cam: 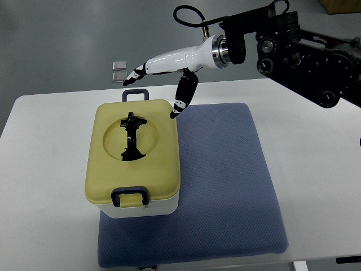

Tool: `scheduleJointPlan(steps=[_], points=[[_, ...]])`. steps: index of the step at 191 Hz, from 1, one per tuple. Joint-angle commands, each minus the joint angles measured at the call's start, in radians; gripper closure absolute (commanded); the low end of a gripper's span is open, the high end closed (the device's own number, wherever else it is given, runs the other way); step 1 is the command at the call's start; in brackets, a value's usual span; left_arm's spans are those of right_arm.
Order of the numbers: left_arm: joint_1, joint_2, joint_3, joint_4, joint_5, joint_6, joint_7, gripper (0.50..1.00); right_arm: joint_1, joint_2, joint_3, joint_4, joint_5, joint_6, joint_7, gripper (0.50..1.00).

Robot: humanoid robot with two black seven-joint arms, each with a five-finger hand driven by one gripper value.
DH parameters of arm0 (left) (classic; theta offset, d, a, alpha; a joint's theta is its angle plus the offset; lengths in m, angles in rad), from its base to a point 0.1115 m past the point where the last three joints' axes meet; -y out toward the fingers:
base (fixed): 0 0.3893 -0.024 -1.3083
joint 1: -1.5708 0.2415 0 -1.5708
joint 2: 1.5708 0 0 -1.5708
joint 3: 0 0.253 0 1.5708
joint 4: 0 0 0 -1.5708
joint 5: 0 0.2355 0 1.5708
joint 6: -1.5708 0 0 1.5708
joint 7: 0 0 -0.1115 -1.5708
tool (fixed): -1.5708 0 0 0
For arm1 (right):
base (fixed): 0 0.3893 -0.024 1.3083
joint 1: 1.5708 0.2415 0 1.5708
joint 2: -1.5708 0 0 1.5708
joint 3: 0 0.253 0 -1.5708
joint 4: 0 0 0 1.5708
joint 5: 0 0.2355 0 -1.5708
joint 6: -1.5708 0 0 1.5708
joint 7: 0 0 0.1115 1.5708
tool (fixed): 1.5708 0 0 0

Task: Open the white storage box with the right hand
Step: 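Lower the right hand and grasp the black handle on the lid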

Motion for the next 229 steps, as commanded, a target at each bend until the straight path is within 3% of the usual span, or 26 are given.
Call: scheduleJointPlan(steps=[1,30,202,229], points=[[0.000,0.000,0.000,0.000,0.000,0.000,0.000,0.500,-0.026,0.023,0.001,0.024,-0.001,0.000,0.003,0.544],[0.000,0.000,0.000,0.000,0.000,0.000,0.000,0.500,-0.048,0.040,0.003,0.027,-0.001,0.000,0.003,0.544],[0.000,0.000,0.005,0.000,-0.001,0.000,0.000,0.500,-0.135,0.111,0.013,0.035,-0.004,-0.220,0.023,0.554],[0.000,0.000,0.005,0.000,-0.001,0.000,0.000,0.500,-0.149,0.123,0.013,0.035,-0.006,-0.234,0.023,0.589]])
